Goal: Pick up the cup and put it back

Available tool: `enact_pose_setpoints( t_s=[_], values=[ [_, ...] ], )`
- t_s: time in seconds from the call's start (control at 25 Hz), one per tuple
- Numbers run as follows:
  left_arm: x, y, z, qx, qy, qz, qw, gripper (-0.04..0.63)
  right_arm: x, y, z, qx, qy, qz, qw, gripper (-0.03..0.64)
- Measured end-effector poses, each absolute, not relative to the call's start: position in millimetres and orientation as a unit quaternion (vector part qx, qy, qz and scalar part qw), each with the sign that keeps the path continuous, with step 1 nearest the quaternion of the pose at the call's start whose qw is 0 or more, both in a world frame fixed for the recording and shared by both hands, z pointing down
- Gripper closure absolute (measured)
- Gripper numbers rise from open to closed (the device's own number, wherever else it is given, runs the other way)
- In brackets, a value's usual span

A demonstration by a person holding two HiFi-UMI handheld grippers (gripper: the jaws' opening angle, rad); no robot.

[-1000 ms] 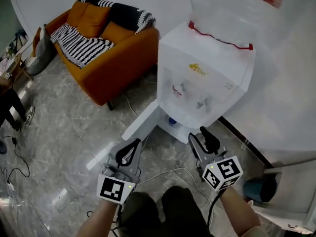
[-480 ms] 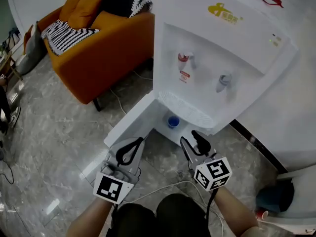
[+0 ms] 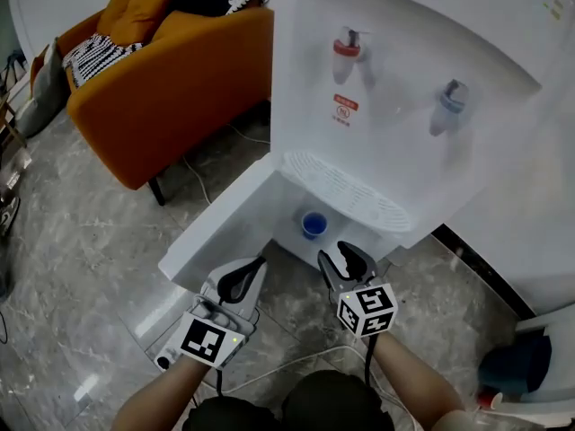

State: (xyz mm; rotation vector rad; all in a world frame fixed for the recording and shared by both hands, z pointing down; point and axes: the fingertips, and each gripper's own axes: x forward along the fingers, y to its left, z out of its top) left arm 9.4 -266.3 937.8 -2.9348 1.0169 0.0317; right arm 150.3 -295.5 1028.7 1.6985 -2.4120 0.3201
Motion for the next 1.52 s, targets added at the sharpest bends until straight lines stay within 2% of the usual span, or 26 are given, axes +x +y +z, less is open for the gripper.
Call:
enact_pose_setpoints(
  t_s=[0.32,0.8,1.04,1.52],
  values=[
    [20,-301,1009,-0.939,0.345,-0.012,-0.008,0.594,158,-328,1091,0.590,-0.795,0.118,0.079,0.426],
    [26,-337,1059,-0.934,0.356,-0.009,-0.016,0.594,174,-374,1170,0.621,-0.763,0.152,0.096,0.400],
    [37,-350,1072,-0.936,0.353,-0.010,-0.015,0.594,174,-391,1180,0.619,-0.765,0.147,0.102,0.367],
    [42,-358,1085,-0.934,0.355,-0.014,-0.033,0.594,170,-422,1189,0.613,-0.769,0.138,0.117,0.345]
  ],
)
